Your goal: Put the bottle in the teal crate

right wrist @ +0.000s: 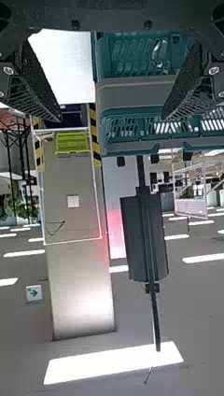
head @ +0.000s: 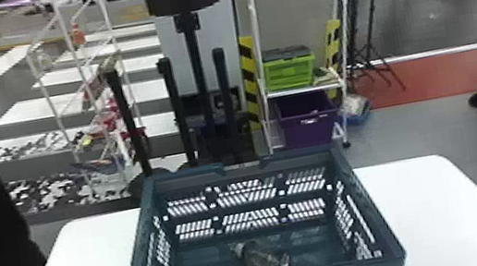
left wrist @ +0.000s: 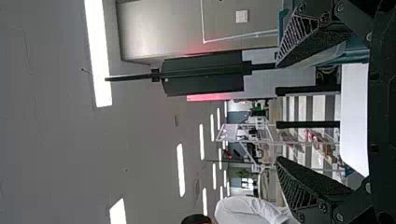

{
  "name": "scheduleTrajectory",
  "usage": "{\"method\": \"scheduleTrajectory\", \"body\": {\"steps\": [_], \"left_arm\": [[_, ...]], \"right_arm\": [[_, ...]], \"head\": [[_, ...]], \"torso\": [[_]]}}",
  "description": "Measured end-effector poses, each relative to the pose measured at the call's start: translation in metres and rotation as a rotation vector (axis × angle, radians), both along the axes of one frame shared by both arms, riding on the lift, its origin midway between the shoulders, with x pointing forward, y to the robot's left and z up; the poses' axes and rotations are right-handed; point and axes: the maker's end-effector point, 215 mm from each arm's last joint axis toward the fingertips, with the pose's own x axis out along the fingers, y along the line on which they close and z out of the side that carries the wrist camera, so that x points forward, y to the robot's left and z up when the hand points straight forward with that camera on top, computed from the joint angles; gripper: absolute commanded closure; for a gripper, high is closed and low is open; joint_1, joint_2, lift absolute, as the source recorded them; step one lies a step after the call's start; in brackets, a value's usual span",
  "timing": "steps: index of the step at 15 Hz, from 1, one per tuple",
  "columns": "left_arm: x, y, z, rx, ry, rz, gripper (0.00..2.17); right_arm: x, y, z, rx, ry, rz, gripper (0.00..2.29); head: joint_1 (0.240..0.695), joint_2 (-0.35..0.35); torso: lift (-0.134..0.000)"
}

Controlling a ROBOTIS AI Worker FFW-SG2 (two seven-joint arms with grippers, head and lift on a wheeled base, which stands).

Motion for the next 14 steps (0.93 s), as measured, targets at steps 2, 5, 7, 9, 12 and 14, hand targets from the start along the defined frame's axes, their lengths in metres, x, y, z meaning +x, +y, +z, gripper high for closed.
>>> {"method": "scheduleTrajectory", "body": {"steps": [2,5,7,9,12,14], "left_arm": [[0.000,-0.002,-0.001,0.000,0.003,-0.003,0.19],[-0.001,-0.003,-0.002,0.001,0.006,-0.004,0.19],[-0.002,-0.004,-0.002,0.002,0.007,-0.005,0.19],[-0.002,-0.004,-0.003,0.002,0.010,-0.005,0.19],[-0.003,-0.004,-0.003,0.003,0.012,-0.006,0.19],[-0.003,-0.004,-0.003,0.003,0.013,-0.005,0.19]], "right_arm": [[-0.002,0.001,-0.003,-0.003,0.016,0.002,0.12],[-0.002,0.002,-0.011,-0.010,0.054,0.004,0.12],[-0.001,0.000,-0.017,-0.017,0.077,0.003,0.12],[-0.002,0.000,-0.019,-0.019,0.083,0.003,0.13],[-0.002,0.000,-0.020,-0.018,0.085,0.001,0.13],[-0.003,0.000,-0.021,-0.017,0.086,0.000,0.13]], "head": [[0.499,0.000],[0.499,0.000],[0.499,0.000],[0.499,0.000],[0.499,0.000],[0.499,0.000]], "torso": [[0.000],[0.000],[0.000],[0.000],[0.000],[0.000]]}}
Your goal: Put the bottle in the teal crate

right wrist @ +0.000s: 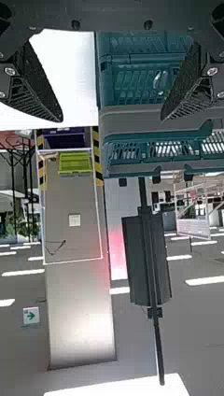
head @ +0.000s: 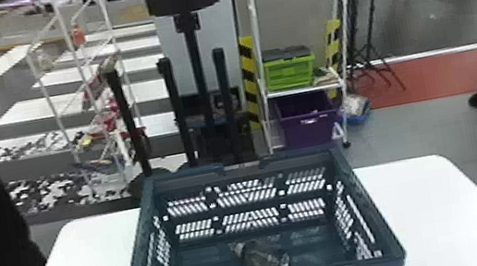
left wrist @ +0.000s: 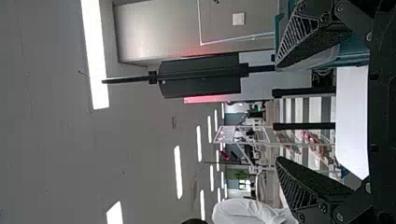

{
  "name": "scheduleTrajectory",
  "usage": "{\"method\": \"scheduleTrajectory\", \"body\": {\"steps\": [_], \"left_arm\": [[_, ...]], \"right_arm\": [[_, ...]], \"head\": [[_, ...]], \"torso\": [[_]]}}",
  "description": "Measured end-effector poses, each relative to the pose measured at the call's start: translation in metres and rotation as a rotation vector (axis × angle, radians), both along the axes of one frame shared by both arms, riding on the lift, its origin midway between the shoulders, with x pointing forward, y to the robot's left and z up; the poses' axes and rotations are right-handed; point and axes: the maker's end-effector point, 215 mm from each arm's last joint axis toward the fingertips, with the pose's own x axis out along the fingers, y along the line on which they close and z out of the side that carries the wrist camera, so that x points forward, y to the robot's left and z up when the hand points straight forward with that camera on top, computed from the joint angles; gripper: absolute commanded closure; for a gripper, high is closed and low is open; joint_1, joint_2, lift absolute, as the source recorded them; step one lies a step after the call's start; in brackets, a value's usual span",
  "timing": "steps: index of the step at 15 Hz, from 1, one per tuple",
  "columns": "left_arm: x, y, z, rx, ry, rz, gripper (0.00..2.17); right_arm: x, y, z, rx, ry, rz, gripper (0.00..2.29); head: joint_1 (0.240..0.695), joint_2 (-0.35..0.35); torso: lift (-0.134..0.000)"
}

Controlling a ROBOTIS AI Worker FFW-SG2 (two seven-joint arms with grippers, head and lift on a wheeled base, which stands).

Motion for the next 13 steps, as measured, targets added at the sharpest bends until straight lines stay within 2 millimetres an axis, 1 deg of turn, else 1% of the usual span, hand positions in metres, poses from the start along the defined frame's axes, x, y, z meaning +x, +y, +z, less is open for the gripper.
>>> {"method": "scheduleTrajectory", "body": {"steps": [10,13], "left_arm": [[-0.0024,0.0006,0.0003,0.000,0.001,0.001,0.19],[-0.0041,-0.0003,0.0037,-0.002,0.002,-0.001,0.19]], "right_arm": [[-0.0029,0.0002,0.0009,0.001,0.000,-0.002,0.13],[-0.0056,0.0010,-0.0005,0.003,0.007,-0.001,0.13]], "head": [[0.499,0.000],[0.499,0.000]], "torso": [[0.000],[0.000]]}}
